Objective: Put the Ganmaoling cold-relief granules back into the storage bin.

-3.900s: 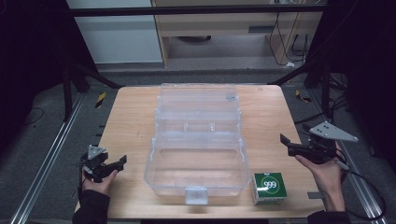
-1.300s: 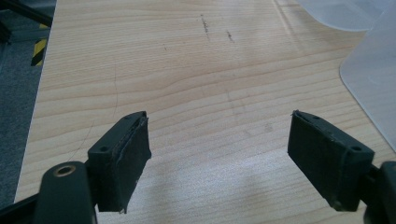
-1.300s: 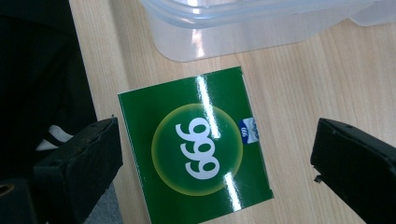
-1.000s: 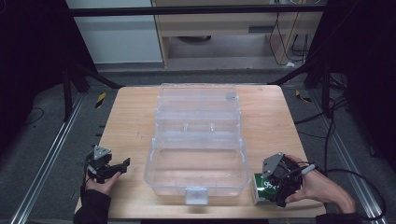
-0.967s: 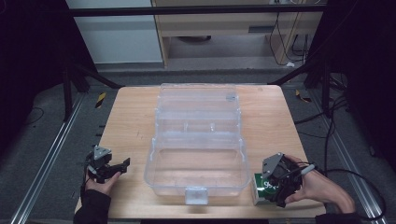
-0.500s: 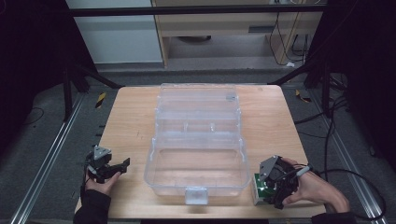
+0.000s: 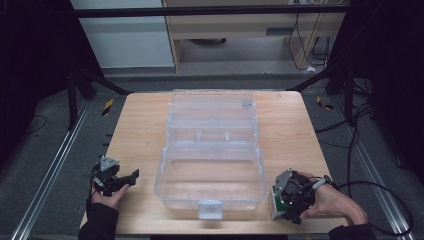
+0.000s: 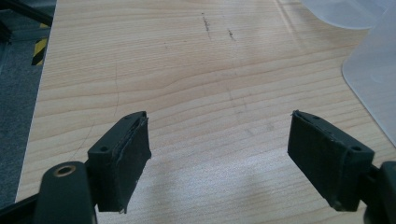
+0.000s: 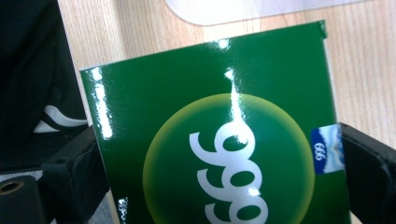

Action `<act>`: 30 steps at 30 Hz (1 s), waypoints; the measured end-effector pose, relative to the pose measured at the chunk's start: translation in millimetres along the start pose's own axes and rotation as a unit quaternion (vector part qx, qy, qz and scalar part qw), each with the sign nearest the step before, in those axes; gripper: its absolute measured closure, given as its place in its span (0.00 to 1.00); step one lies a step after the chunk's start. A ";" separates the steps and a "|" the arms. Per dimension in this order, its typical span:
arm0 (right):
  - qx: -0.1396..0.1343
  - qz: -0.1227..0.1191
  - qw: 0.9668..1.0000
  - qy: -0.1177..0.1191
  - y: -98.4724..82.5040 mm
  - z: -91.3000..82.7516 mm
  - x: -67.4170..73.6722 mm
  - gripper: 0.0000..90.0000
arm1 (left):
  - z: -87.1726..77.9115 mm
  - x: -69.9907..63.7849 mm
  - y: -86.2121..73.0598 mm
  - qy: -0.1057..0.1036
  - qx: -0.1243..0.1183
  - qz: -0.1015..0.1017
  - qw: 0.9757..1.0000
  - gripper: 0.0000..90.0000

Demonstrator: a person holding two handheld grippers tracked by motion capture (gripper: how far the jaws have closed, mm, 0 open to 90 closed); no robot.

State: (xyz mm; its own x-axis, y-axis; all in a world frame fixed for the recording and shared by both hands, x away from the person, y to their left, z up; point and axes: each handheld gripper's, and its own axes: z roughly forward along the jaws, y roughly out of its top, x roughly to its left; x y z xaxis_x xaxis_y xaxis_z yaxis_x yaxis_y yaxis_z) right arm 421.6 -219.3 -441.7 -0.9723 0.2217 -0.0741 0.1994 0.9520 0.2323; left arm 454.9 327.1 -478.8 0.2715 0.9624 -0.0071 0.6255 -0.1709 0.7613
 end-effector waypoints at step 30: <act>-0.016 0.030 0.999 0.000 -2.6 -17.3 -2.0 0.18 | 0.4 -0.2 0.0 -0.001 0.001 0.000 1.000 0.22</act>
State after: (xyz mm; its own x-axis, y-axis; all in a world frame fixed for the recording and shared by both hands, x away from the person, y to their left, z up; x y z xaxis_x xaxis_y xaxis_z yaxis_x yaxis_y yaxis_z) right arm 420.9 -225.8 -425.3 -0.9587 0.2782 -0.0596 0.2533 0.9299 0.2666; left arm 455.1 326.9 -479.1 0.2725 0.9621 -0.0075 0.6262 -0.1714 0.7606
